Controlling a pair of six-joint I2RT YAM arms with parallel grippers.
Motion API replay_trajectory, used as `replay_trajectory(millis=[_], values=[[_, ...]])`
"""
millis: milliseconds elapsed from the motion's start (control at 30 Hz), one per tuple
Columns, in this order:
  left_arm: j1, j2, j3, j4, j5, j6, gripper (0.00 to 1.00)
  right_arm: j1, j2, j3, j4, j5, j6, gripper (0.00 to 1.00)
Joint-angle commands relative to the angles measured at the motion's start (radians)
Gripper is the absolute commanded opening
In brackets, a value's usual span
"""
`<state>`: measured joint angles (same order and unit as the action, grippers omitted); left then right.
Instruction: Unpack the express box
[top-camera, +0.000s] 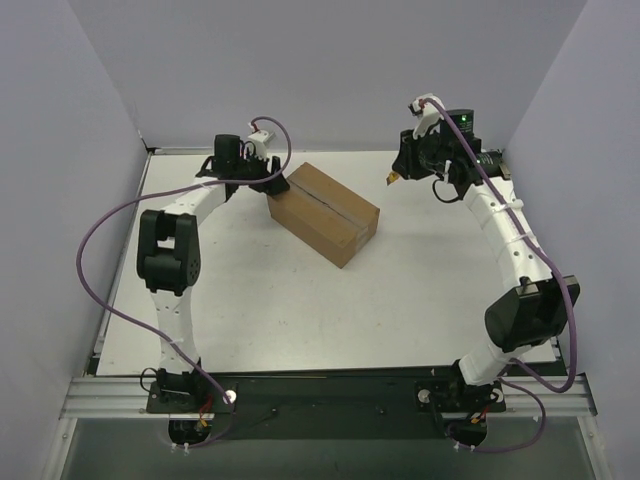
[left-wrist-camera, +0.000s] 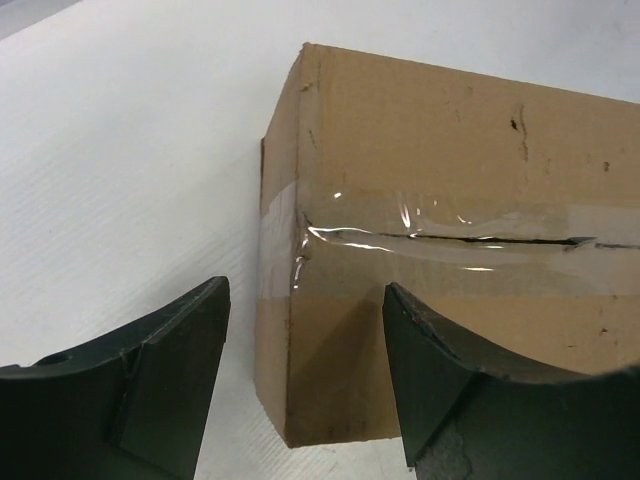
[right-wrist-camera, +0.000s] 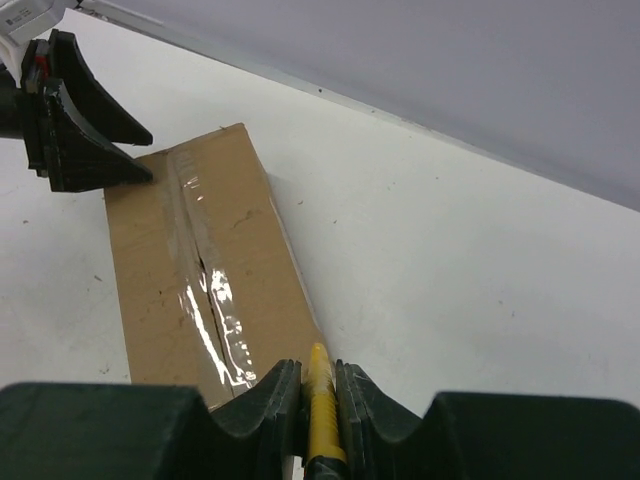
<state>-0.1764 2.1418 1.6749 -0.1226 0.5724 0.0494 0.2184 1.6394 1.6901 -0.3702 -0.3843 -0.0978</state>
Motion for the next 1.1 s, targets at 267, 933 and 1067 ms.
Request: replay_trajectory(millis=[267, 933, 1067], values=[[-0.017, 0.058, -0.081, 0.086, 0.4, -0.09, 0.67, -0.008, -0.096, -0.069, -0.036, -0.176, 0.023, 0.0], [-0.109, -0.126, -0.408, 0.371, 0.356, -0.448, 0.51, 0.354, -0.188, -0.254, 0.205, 0.349, -0.049, 0.0], [-0.098, -0.145, -0.423, 0.343, 0.325, -0.471, 0.51, 0.414, -0.136, -0.283, 0.295, 0.42, -0.063, 0.0]])
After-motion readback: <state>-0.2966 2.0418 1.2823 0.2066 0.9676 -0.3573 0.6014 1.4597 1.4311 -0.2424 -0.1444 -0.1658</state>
